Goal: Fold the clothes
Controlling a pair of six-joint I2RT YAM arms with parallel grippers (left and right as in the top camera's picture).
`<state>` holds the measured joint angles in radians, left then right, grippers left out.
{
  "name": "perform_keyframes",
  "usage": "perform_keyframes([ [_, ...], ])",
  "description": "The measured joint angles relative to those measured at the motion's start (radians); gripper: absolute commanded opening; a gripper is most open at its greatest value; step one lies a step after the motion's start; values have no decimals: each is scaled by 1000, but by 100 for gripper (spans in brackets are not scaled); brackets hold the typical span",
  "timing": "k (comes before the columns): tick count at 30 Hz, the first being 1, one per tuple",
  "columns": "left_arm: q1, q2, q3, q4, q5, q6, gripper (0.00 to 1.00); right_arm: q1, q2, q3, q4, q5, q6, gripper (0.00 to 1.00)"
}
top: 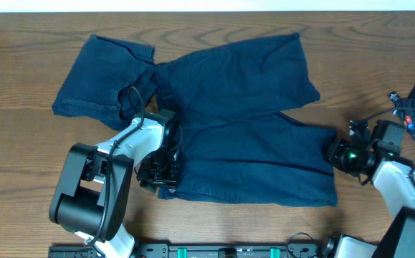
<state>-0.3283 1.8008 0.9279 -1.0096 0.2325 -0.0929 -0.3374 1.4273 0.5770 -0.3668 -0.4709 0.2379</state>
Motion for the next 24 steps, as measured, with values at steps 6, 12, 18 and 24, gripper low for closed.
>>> perform_keyframes([
  [6,0,0,7,2,31,0,55,41,45,-27,126,-116,-21,4],
  [12,0,0,8,13,34,0,55,45,45,-26,151,-171,-31,4],
  [18,0,0,8,15,42,-2,28,89,110,-29,176,-35,33,4],
  [24,0,0,11,11,51,0,6,115,211,-15,388,-13,143,1],
])
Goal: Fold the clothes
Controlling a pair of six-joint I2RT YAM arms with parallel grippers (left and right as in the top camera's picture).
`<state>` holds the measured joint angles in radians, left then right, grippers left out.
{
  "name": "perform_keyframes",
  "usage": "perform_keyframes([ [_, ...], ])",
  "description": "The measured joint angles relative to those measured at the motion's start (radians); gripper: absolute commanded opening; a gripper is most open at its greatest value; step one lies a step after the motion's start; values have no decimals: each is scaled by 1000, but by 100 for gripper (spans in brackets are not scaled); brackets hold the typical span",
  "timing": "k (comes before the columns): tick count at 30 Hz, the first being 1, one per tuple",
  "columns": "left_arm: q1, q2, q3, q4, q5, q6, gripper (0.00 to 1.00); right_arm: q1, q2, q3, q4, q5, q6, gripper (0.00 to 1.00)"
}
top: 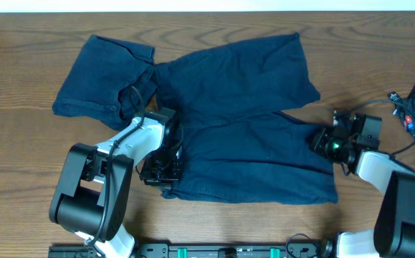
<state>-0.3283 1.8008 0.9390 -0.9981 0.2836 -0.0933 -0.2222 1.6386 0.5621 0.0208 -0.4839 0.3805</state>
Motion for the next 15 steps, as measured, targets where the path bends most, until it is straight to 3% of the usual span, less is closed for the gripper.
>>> perform_keyframes([
  [7,0,0,4,-11,2,0,6,0,44,0,171,69,121,1],
  [12,0,0,4,-19,0,1,23,-14,45,16,145,43,100,4],
  [15,0,0,7,-54,0,-2,26,-47,18,30,72,-21,66,7],
])
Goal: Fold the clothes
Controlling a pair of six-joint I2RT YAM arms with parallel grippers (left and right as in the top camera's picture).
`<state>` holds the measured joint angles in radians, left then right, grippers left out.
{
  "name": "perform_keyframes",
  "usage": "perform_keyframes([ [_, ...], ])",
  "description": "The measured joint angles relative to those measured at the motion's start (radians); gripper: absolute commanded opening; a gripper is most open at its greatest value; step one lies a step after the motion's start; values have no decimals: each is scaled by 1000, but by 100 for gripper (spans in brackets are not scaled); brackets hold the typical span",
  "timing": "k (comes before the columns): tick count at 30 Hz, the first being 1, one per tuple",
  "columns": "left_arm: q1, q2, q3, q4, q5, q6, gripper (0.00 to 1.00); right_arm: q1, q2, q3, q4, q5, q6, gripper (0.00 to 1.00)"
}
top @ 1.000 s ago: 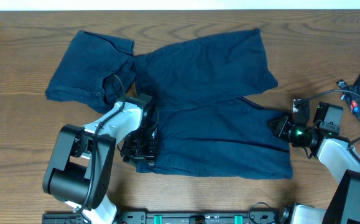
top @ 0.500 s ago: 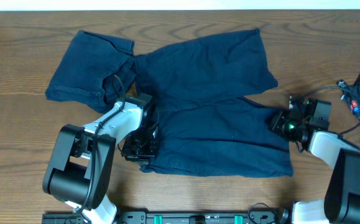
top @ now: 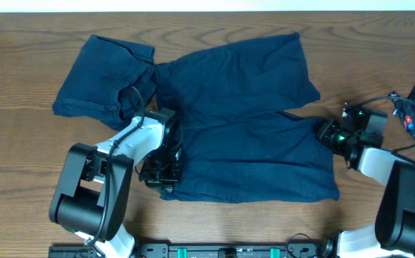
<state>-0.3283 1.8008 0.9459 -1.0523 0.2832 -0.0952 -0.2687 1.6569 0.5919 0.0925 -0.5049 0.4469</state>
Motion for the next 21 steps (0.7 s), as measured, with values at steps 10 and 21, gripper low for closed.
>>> perform_keyframes([
  [10,0,-88,72,-72,-2,0,38,-34,-441,47,-556,-154,-70,9],
  [21,134,-386,129,13,-2,-35,59,144,-470,42,-982,80,-6,2],
])
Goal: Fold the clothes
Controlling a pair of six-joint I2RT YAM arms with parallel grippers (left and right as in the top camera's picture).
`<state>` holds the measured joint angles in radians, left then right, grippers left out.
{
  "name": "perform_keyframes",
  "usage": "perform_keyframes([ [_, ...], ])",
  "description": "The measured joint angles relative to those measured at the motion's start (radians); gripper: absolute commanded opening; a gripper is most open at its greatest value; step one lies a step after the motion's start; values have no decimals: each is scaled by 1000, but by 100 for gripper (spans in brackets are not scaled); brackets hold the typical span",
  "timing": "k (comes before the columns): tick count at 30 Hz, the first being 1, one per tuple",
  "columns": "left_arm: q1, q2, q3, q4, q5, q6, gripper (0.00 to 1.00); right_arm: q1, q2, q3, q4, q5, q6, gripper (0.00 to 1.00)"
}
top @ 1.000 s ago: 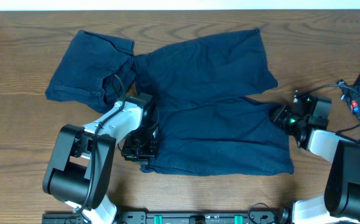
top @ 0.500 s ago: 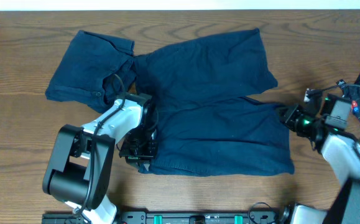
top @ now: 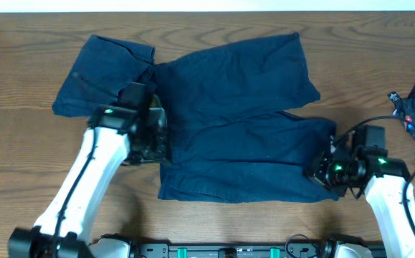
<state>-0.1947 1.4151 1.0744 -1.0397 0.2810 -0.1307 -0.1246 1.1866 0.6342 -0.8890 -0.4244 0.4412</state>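
Observation:
A pair of navy shorts lies spread on the wooden table, one leg toward the far right and the other along the near side. My left gripper rests at the shorts' left edge by the waist, its fingers dark against the cloth. My right gripper sits on the right hem of the near leg. The overhead view does not show whether either jaw is open or shut. The folded-over waist part lies at the far left.
Another dark garment with red and white print lies at the table's right edge, just beyond my right arm. The table's far edge runs along the top. Bare wood lies left of the shorts.
My left gripper has gone from the shorts' near-left corner to farther back along the left edge, the arm now stretched out. My right gripper has moved nearer and onto the near leg's right hem.
My left gripper stayed at the shorts' near-left corner through all three earlier moments. My right gripper was just right of the near leg's hem, shifted to its far-right corner, and stayed near there. Now the left sits by the waist and the right on the hem.

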Motion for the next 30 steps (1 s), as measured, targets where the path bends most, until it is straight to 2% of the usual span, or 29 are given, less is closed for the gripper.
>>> perform_keyframes([
  [7,22,-9,0,0,1,-4,59,19,130,-86,52,141,126,1],
  [13,22,-9,0,0,1,-4,60,17,183,-109,61,133,207,1],
  [19,22,-9,-2,-29,1,-4,61,19,184,-64,-46,159,189,2],
  [24,22,-9,-44,-17,37,-4,61,19,127,106,-137,172,120,2],
  [26,22,-9,-88,25,73,-4,61,19,100,169,-99,169,102,1],
  [30,22,-9,-196,146,144,-4,59,19,84,205,100,145,92,1],
])
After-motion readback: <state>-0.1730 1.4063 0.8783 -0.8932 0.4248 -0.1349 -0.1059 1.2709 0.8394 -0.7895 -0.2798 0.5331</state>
